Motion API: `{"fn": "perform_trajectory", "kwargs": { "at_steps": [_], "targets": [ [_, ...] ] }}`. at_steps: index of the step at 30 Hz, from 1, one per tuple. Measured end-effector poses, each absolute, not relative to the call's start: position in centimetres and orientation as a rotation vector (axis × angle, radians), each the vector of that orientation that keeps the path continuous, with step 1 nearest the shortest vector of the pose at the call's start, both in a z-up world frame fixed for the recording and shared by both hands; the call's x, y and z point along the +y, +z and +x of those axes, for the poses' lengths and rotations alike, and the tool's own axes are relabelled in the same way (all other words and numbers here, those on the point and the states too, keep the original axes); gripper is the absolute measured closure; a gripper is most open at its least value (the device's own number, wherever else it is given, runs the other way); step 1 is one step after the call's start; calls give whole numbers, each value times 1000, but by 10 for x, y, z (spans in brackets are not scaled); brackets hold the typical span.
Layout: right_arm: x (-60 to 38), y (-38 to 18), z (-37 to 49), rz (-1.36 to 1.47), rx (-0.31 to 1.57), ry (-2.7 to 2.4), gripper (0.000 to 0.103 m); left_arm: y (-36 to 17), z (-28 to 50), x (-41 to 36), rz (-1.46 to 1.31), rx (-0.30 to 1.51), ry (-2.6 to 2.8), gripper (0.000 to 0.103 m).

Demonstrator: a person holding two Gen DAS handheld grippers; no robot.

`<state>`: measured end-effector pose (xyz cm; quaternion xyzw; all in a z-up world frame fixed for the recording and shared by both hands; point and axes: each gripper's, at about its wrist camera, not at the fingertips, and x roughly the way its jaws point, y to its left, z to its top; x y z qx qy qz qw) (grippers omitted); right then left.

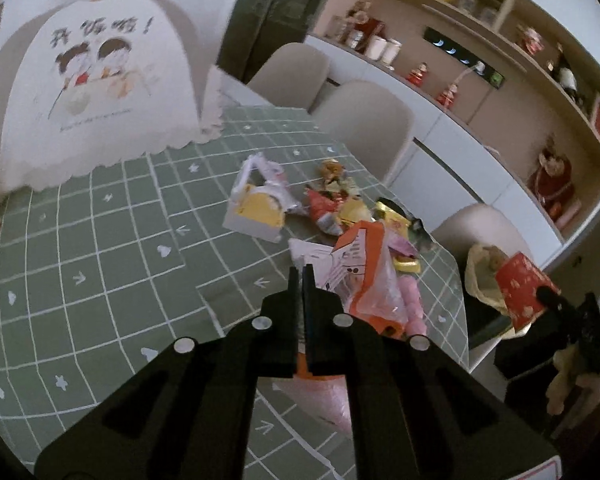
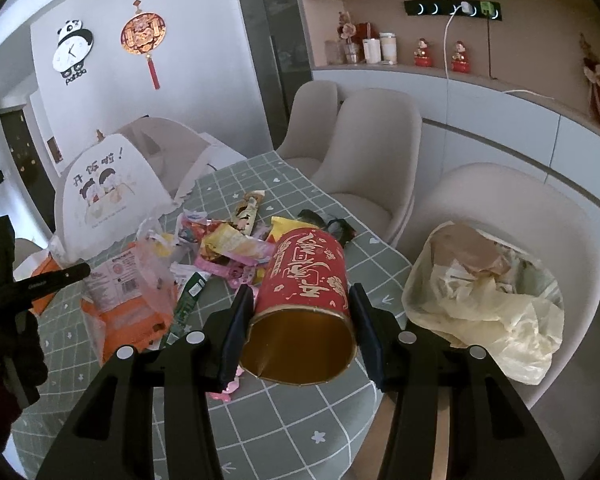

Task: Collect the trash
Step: 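Carry the orange bag into the bin and release with the left gripper while the right carries the cup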

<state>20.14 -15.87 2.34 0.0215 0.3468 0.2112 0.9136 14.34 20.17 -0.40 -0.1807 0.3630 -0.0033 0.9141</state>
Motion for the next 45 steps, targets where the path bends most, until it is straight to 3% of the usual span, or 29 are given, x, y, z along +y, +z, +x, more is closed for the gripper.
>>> {"fn": "perform_trajectory", "kwargs": {
  "at_steps": [5,15,19,21,24,25,36,45],
  "targets": [
    [-164,37,201,29,680,436,56,21,150,181,-309,717,-31,101],
    [-225,71,208,60,573,373,56,132,180,106,-138,523,-169,103],
    [-257,76,215,86,559,332,56,147,196,81,-67,504,-174,102],
    [-267,77,218,92,554,320,56,140,202,87,-109,523,-182,96],
    [-272,75,221,88,553,305,56,115,199,110,-205,558,-142,57],
    [-271,73,222,92,557,304,56,104,195,120,-237,565,-135,52],
    [-204,49,221,86,632,388,56,-40,139,237,-478,776,248,49],
    [-183,33,217,48,695,394,56,-81,172,211,-551,876,217,47]
  ]
}}
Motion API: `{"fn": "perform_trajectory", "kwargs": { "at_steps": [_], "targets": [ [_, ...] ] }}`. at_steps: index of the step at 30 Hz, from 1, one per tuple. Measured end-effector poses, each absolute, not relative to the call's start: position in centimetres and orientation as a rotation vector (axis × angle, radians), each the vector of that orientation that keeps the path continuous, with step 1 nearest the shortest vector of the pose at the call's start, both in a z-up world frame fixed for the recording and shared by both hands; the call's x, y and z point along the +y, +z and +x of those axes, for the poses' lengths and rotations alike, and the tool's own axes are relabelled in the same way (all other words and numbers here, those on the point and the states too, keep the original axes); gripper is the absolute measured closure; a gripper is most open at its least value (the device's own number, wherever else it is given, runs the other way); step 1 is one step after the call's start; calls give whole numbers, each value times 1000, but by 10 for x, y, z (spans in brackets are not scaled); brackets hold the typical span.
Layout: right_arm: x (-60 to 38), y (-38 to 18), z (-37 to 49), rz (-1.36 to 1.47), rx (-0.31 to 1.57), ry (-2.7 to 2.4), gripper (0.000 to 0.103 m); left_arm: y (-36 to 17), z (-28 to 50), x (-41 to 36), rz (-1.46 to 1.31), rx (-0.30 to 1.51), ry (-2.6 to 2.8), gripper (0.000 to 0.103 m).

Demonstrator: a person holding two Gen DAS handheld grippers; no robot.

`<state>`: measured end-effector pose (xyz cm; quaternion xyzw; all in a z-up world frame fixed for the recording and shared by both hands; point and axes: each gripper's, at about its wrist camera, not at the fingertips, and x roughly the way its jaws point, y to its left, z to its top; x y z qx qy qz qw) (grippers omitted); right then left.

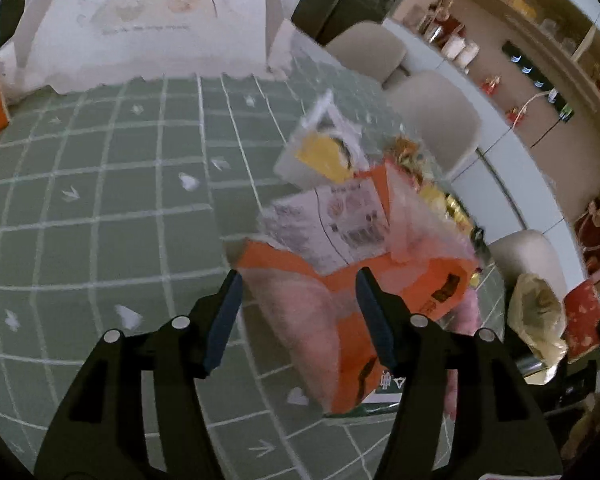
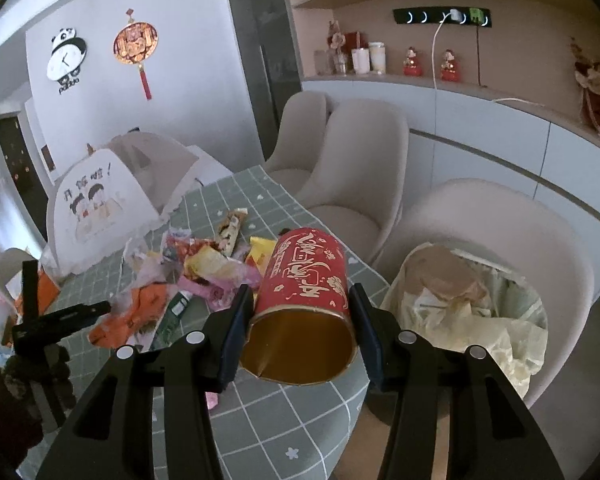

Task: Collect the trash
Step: 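Carry the orange bag into the bin and release with the left gripper while the right carries the cup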

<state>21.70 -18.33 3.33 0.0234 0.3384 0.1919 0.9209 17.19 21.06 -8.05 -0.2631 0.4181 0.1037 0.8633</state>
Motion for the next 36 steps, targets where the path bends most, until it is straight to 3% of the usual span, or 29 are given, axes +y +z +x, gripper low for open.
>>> {"fn": "perform_trajectory", "kwargs": {
  "at_steps": [2,3,5,15,20,29,36],
  "targets": [
    [-188,32,219,46,698,387,56,-89,179,203,-516,924,252,56],
    [-191,33,219,44,696,382,56,-90,180,201,-510,933,260,78],
    [-199,36,220,38,686,372,56,-84,180,203,-507,916,256,83],
    [-242,68,229,21,598,337,56,63,187,134,-192,599,117,87],
    [-293,85,232,40,548,261,56,99,217,61,-68,541,-30,87],
    [-409,97,230,58,522,86,56,79,292,-97,-12,632,-363,86],
    [-471,93,234,124,530,54,56,13,341,-213,164,837,-457,84]
  ]
}}
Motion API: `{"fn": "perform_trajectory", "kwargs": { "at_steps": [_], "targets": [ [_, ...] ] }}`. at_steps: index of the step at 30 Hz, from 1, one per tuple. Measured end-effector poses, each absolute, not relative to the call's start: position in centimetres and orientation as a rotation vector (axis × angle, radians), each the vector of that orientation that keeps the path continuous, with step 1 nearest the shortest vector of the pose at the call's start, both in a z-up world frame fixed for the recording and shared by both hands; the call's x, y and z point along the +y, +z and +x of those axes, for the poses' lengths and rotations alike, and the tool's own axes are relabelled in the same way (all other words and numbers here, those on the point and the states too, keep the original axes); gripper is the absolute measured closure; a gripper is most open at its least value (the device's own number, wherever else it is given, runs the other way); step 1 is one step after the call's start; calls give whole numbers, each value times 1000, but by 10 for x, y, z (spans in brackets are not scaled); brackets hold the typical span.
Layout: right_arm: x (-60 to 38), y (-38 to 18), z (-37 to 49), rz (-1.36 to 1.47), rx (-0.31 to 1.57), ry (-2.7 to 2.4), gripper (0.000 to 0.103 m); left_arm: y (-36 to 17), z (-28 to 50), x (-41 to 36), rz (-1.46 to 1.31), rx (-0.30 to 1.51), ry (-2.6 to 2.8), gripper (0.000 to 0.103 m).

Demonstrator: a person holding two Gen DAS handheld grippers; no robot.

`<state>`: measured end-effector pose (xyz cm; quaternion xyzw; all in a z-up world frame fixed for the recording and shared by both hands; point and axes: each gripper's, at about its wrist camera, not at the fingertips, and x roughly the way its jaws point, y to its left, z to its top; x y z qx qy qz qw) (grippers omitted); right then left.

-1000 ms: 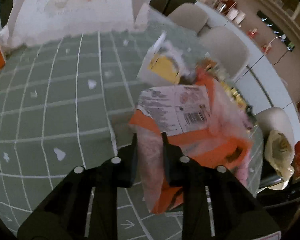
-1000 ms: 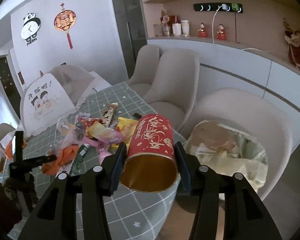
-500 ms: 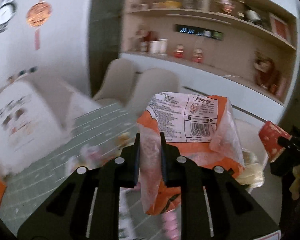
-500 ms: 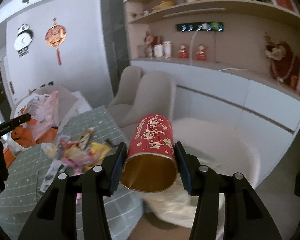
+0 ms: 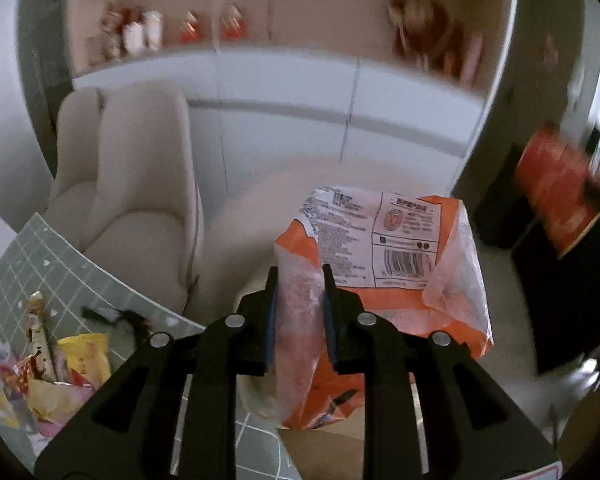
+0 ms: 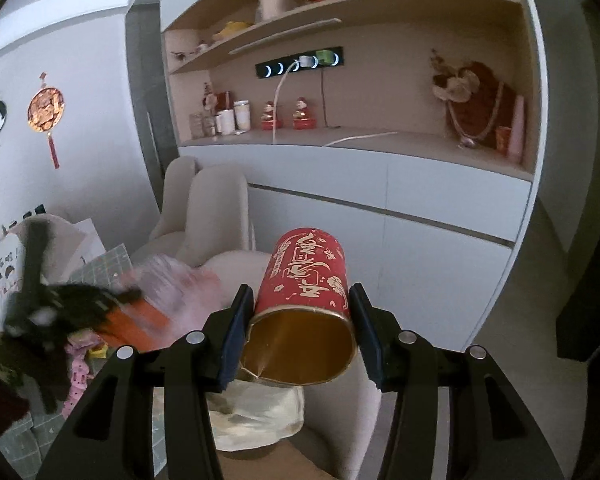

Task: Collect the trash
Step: 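Carry the orange bag into the bin and release with the left gripper while the right carries the cup, then lower the red paper cup into the bin and open the right gripper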

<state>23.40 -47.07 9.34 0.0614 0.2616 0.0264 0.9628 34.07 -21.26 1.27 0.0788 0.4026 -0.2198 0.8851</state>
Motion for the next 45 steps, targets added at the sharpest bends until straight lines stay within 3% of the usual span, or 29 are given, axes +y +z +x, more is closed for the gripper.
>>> {"fn": "perform_trajectory", "kwargs": {
  "at_steps": [5,7,9,13,21,29,35,45],
  "targets": [
    [-463,82,250,168,534,163,56,-26,356,-232,188,965,-438,78],
    [-448,73,265,183,543,231,56,-28,365,-228,99,1003,-463,62],
    [-433,62,281,194,567,282,56,-21,369,-213,0,1013,-486,53],
    [-399,29,317,214,649,394,56,6,362,-178,-121,940,-459,47],
    [-350,-64,358,158,902,461,56,24,333,-94,-270,860,-246,46],
    [-352,-102,366,125,1019,440,56,6,307,-37,-379,882,-78,46],
    [-352,-97,360,146,1026,404,52,3,275,2,-418,860,-5,46],
    [-351,-37,300,151,797,222,47,5,208,87,-410,781,48,41]
  ]
}}
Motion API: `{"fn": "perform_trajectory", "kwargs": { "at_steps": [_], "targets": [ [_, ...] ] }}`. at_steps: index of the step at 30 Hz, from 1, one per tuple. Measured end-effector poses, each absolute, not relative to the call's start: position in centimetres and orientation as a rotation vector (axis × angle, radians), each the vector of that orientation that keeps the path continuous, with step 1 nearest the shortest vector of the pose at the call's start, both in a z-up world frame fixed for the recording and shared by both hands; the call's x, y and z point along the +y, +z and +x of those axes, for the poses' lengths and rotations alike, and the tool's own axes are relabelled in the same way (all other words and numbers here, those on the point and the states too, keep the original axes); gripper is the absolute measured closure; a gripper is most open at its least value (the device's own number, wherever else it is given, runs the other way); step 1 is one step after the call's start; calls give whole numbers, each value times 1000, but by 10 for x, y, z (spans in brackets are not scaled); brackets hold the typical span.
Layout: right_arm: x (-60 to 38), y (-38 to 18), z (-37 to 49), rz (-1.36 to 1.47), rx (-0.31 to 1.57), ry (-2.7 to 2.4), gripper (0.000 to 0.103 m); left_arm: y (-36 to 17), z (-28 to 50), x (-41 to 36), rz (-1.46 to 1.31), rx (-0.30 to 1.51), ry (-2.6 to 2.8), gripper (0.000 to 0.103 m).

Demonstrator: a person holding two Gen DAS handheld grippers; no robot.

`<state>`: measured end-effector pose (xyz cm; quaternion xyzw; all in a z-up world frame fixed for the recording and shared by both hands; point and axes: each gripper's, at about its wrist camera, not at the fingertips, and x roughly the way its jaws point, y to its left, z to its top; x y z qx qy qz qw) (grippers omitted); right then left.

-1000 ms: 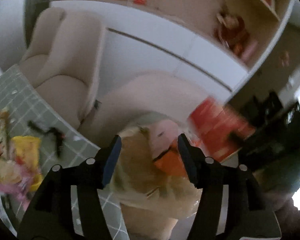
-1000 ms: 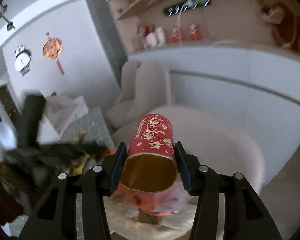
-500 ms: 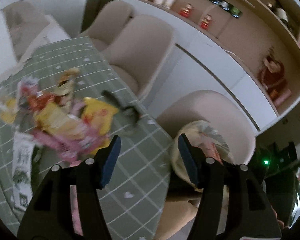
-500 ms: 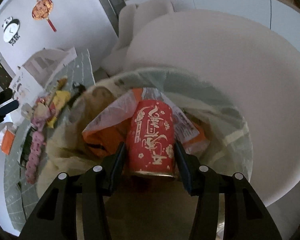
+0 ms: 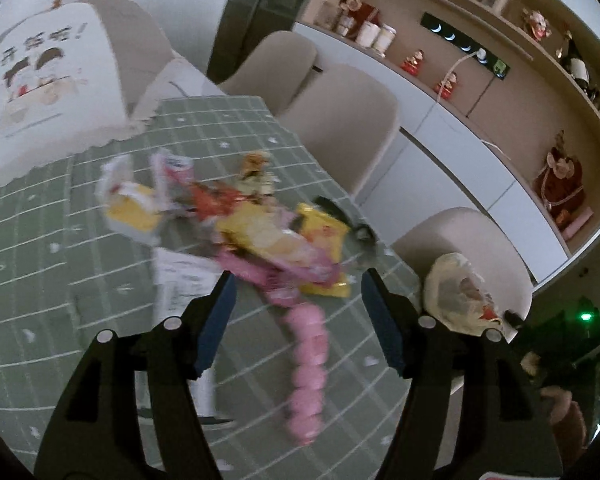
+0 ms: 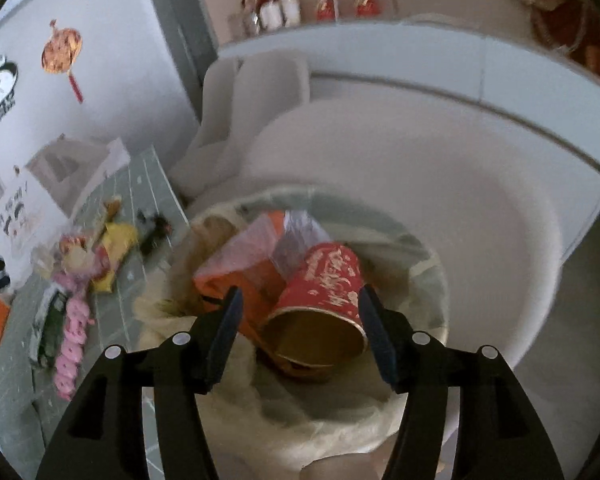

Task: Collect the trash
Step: 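Lower the red paper cup into the bin and open the right gripper, then grasp the grey wrapper strip with the right gripper while the left grasps the yellow chip bag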

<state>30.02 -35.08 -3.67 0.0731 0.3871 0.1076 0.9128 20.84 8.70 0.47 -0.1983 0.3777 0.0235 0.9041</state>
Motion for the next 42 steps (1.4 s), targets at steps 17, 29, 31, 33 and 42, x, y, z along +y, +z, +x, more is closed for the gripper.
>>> {"fn": "perform_trajectory", "kwargs": {
  "at_steps": [17,29,31,33,42],
  "targets": [
    [-248,20,205,92,708,234,46,-44,148,182,-374,836,48,41],
    [-158,-9,269,8,757,341,47,-37,163,150,-365,806,-45,41],
    [-138,-24,302,-9,804,384,47,-37,166,146,-356,810,-40,41],
    [-122,-41,338,-13,844,429,47,-36,167,143,-348,809,-28,41],
    [-83,-97,445,-116,912,424,51,-39,169,148,-406,815,56,41]
  ]
}}
